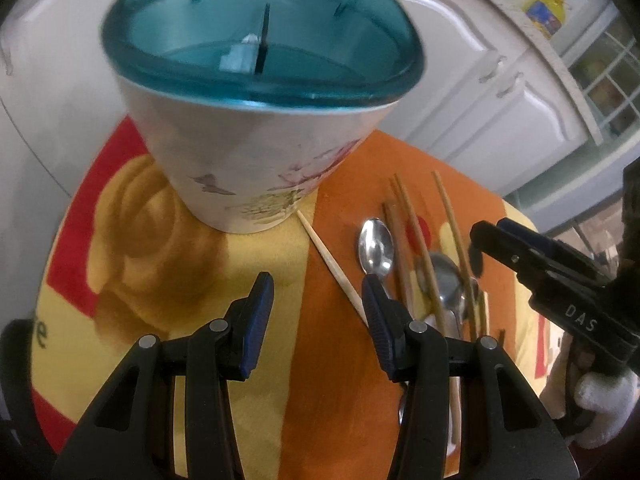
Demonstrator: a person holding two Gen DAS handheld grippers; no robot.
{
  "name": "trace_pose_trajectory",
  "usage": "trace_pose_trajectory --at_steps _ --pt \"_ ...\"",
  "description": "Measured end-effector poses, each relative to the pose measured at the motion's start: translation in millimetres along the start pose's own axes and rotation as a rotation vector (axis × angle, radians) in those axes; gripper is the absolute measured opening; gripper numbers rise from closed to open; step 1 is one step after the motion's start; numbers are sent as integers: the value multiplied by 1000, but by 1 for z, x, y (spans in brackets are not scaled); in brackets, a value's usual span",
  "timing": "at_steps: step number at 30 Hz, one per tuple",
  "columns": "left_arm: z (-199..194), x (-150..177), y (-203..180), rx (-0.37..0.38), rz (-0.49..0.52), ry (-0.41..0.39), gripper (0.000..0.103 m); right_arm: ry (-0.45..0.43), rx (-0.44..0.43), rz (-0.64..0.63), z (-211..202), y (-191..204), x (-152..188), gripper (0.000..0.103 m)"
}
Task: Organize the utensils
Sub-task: 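Grasp a wooden chopstick with the right tool while the left tool grasps another chopstick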
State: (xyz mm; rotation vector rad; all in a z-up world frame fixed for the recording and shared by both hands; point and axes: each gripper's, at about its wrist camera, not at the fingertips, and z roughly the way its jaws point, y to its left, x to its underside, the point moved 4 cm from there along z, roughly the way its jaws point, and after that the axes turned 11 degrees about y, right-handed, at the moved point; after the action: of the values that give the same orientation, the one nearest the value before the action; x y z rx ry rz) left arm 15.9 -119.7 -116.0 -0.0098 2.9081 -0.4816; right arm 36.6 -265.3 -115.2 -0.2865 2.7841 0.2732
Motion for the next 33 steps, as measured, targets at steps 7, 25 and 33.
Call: trace_pose_trajectory --at_steps 7,25,33 --pt "18 -12 -3 -42 -40 -11 40 25 -33 -8 21 0 -13 40" --pt "8 15 21 43 59 37 0 -13 -141 12 0 -6 10 5" --pt "2 -9 21 64 -29 -4 20 -17 -134 1 -9 2 20 5"
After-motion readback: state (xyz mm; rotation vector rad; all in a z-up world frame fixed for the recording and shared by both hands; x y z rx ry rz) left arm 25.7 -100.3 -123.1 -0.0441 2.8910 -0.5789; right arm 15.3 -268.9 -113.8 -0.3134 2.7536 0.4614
